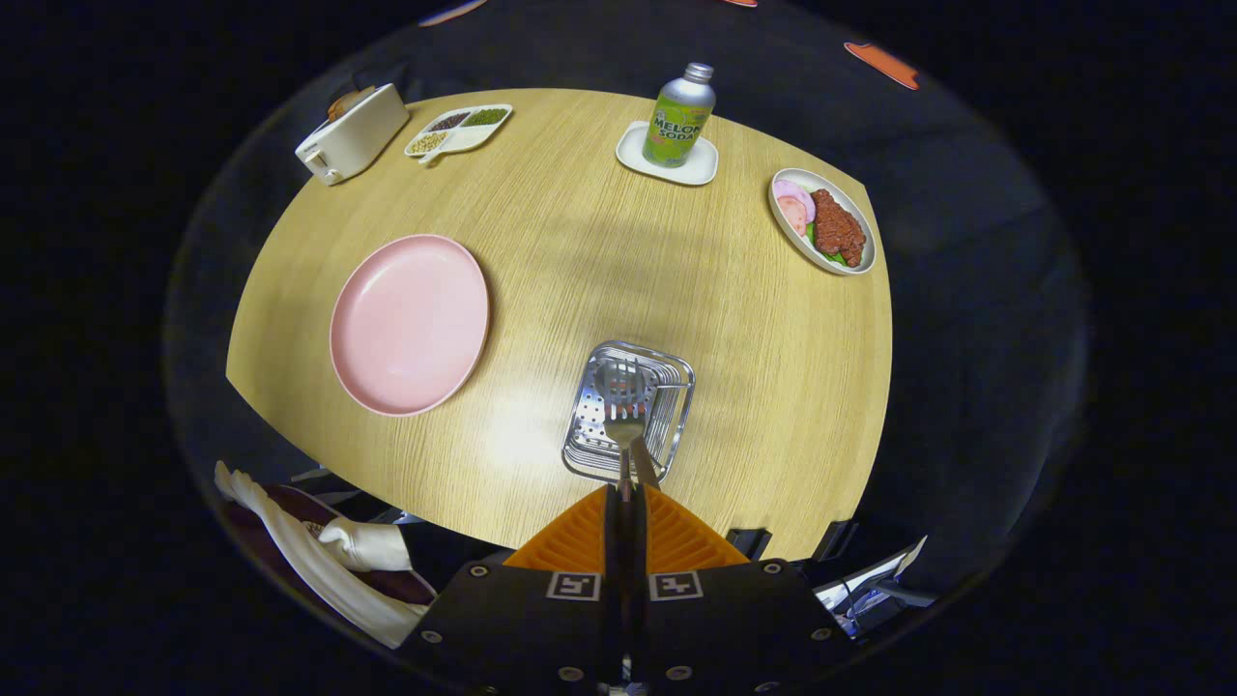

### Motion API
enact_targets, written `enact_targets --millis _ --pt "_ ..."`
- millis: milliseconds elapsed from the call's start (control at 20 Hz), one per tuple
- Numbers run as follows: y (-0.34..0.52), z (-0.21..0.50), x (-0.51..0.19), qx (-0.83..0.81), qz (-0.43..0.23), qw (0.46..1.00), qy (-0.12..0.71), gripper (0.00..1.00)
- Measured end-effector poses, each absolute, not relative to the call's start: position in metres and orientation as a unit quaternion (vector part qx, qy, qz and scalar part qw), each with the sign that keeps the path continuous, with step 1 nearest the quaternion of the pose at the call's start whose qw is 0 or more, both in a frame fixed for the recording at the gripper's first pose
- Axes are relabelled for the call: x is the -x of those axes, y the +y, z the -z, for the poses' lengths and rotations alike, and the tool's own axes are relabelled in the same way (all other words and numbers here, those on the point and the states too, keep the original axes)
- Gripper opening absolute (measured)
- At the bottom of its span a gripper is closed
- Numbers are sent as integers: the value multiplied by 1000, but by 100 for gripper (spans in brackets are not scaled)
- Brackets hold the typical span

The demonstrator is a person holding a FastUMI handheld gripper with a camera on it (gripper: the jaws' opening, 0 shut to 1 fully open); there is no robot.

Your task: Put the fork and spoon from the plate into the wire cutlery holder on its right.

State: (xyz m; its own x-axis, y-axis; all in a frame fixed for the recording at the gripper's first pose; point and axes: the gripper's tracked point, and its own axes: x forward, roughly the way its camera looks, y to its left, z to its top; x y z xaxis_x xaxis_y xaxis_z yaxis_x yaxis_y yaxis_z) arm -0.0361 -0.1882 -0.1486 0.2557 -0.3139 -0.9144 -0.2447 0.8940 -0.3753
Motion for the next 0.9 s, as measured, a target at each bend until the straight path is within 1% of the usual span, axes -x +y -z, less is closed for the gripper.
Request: enact_targets --millis 250,600,700,850,900 --pt "-195 160 30 262 18 722 640 4" --pt "-197 169 19 273 16 707 652 5" --pt "-197 169 17 270 16 712 647 6" --pt "-198 167 18 266 18 718 643 12" --pt "-198 165 17 267 18 722 639 19"
